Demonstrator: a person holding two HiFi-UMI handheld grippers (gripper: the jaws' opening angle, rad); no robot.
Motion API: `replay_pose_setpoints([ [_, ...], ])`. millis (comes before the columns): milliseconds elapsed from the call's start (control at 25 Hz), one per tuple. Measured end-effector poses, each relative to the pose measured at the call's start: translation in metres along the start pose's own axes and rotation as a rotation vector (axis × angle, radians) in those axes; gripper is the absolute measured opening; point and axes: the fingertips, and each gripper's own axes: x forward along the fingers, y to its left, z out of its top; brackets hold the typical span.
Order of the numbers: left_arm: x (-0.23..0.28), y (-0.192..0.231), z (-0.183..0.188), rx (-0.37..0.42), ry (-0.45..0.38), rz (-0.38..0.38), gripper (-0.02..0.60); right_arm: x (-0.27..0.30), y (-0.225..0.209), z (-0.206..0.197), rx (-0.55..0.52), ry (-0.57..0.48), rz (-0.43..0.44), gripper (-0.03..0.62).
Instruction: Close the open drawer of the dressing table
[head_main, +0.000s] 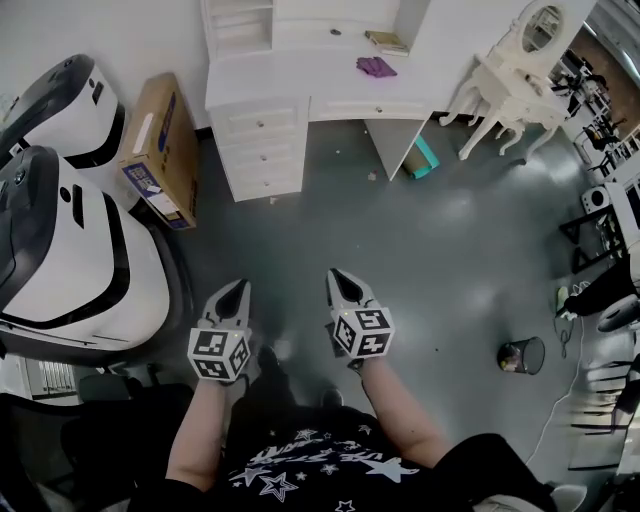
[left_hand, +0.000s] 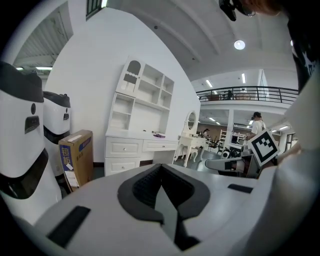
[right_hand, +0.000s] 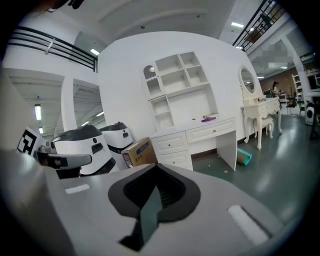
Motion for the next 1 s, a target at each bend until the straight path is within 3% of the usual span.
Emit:
replay_pose_setpoints([
  [440,-0.076,-0.115,-0.008,0.009,-0.102,0.044,0.009,-0.113,-0.001,0.007,-0.043,-0.031,0.106,0.002],
  [840,-0.108,-0.154,-0.022,0.010,-0.111,0.077,0.009,-0.165,-0.011,-0.005,-0.066,-0.026,0.127,0.002],
  [1000,-0.112,-0.170,-0.020,0.029,-0.120,0.058,0.009,-0.172,-0.014,-0.010,-0.078,-0.021,0.123,0.002],
])
